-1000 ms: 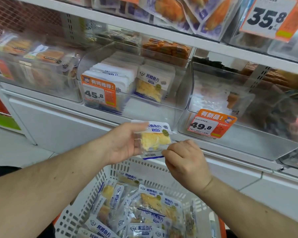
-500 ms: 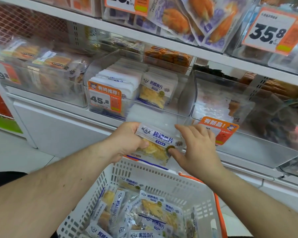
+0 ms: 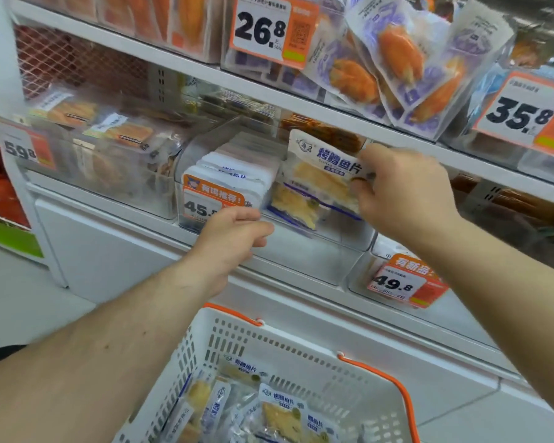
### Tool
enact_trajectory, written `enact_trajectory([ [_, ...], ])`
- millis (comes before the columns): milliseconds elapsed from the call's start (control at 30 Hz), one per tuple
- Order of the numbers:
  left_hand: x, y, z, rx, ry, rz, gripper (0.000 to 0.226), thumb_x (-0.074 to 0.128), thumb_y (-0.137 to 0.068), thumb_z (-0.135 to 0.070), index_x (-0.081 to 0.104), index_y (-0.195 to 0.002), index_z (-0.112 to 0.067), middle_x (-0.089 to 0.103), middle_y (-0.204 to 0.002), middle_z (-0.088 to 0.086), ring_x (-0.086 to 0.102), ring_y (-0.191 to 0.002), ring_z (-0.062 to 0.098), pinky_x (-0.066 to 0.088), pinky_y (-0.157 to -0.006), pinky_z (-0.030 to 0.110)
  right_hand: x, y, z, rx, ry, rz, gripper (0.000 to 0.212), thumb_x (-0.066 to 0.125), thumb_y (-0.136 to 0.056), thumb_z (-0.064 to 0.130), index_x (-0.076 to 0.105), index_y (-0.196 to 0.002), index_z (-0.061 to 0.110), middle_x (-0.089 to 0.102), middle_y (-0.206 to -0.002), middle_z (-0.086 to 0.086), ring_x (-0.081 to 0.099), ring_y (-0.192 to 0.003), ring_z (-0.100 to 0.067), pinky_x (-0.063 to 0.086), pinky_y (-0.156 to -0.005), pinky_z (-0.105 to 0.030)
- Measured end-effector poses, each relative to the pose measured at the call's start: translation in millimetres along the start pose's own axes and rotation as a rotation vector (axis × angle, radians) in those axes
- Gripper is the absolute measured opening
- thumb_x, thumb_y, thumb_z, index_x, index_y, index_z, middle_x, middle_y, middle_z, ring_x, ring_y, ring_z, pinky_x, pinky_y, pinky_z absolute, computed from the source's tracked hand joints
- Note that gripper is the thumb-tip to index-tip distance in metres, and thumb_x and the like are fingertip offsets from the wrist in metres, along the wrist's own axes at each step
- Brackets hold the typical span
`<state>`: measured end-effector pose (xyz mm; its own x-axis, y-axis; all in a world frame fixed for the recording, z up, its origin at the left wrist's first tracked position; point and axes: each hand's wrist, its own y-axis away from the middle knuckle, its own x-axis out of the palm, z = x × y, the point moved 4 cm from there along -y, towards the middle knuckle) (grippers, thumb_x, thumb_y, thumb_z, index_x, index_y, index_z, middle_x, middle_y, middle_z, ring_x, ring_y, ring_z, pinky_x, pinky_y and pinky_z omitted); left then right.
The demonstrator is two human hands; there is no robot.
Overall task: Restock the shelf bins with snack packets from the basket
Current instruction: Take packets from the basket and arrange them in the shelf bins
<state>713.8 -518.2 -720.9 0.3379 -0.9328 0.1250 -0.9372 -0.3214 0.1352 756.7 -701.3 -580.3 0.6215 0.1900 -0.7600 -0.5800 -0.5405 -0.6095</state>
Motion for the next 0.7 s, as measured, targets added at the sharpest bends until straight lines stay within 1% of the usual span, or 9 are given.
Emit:
enact_trajectory([
  [67, 0.6, -1.0, -1.7, 0.001, 0.004, -0.005, 0.019, 0.070, -0.087, -0.016, 0.062, -0.103, -0.022, 0.069, -0.102, 0.002, 0.069, -0.085, 0.015, 0.047, -0.074, 0.033, 18.3, -14.9, 0.6, -0.015, 0.095, 0.101, 0.010, 0.061, -0.087, 0.015, 0.055, -0.092, 0.010, 0.059, -0.077, -0.011, 0.055, -0.070, -0.038, 0.031, -0.057, -0.034],
  [167, 2.7, -2.4, -2.0, -0.001, 0.007, -0.001, 0.015, 0.068, -0.088, -0.014, 0.063, -0.098, -0.023, 0.069, -0.099, 0.002, 0.068, -0.082, 0.015, 0.050, -0.076, 0.034, 58.8, -30.8, 0.0, 0.100, 0.128, 0.300, 0.009, 0.054, -0.089, 0.010, 0.048, -0.094, 0.014, 0.053, -0.080, -0.008, 0.051, -0.070, -0.033, 0.041, -0.060, -0.037],
  [233, 4.8, -3.4, -1.7, -0.007, 0.009, 0.006, 0.014, 0.067, -0.088, -0.014, 0.064, -0.098, -0.023, 0.068, -0.098, 0.002, 0.068, -0.083, 0.015, 0.050, -0.077, 0.034, 85.9, -37.0, -0.8, 0.214, 0.101, 0.401, 0.010, 0.056, -0.089, 0.011, 0.052, -0.098, 0.015, 0.054, -0.085, -0.008, 0.052, -0.074, -0.032, 0.045, -0.063, -0.038],
  [333, 6.4, -5.8, -0.8, -0.013, 0.010, 0.014, 0.013, 0.068, -0.088, -0.014, 0.064, -0.097, -0.023, 0.068, -0.097, 0.002, 0.068, -0.082, 0.015, 0.049, -0.073, 0.031, 119.6, -43.6, -2.7, 0.329, 0.034, 0.502, 0.021, 0.062, -0.085, 0.010, 0.058, -0.105, 0.015, 0.059, -0.090, -0.009, 0.057, -0.080, -0.032, 0.050, -0.066, -0.038],
  [433, 8.5, -6.3, 2.2, -0.028, 0.007, 0.033, 0.013, 0.068, -0.087, -0.014, 0.065, -0.096, -0.022, 0.068, -0.093, 0.001, 0.067, -0.080, 0.014, 0.048, -0.071, 0.030, 142.3, -47.7, -7.3, 0.420, -0.009, 0.540, 0.021, 0.065, -0.085, 0.007, 0.059, -0.103, 0.013, 0.060, -0.086, -0.008, 0.060, -0.078, -0.031, 0.053, -0.065, -0.038],
  [500, 10.3, -5.4, 4.2, -0.039, -0.002, 0.048, 0.012, 0.069, -0.087, -0.015, 0.065, -0.095, -0.022, 0.068, -0.089, 0.000, 0.067, -0.078, 0.013, 0.047, -0.071, 0.030, 154.7, -49.6, -9.1, 0.439, -0.018, 0.538, 0.018, 0.066, -0.085, 0.009, 0.060, -0.102, 0.012, 0.061, -0.085, -0.009, 0.061, -0.077, -0.030, 0.053, -0.063, -0.037],
  [600, 11.6, -4.7, 5.3, -0.053, -0.014, 0.060, 0.012, 0.068, -0.087, -0.015, 0.065, -0.096, -0.021, 0.067, -0.088, -0.001, 0.066, -0.076, 0.011, 0.047, -0.069, 0.028, 166.2, -52.2, -10.0, 0.430, -0.002, 0.521, 0.023, 0.071, -0.084, 0.019, 0.061, -0.105, 0.013, 0.061, -0.087, -0.008, 0.061, -0.077, -0.030, 0.052, -0.062, -0.036],
  [700, 12.0, -4.9, 5.9, -0.059, -0.024, 0.065, 0.012, 0.069, -0.087, -0.015, 0.065, -0.097, -0.021, 0.067, -0.087, -0.002, 0.066, -0.076, 0.010, 0.046, -0.067, 0.026, 172.1, -52.9, -10.8, 0.430, 0.029, 0.507, 0.024, 0.072, -0.083, 0.030, 0.062, -0.099, 0.016, 0.059, -0.079, -0.005, 0.061, -0.074, -0.028, 0.051, -0.062, -0.034],
])
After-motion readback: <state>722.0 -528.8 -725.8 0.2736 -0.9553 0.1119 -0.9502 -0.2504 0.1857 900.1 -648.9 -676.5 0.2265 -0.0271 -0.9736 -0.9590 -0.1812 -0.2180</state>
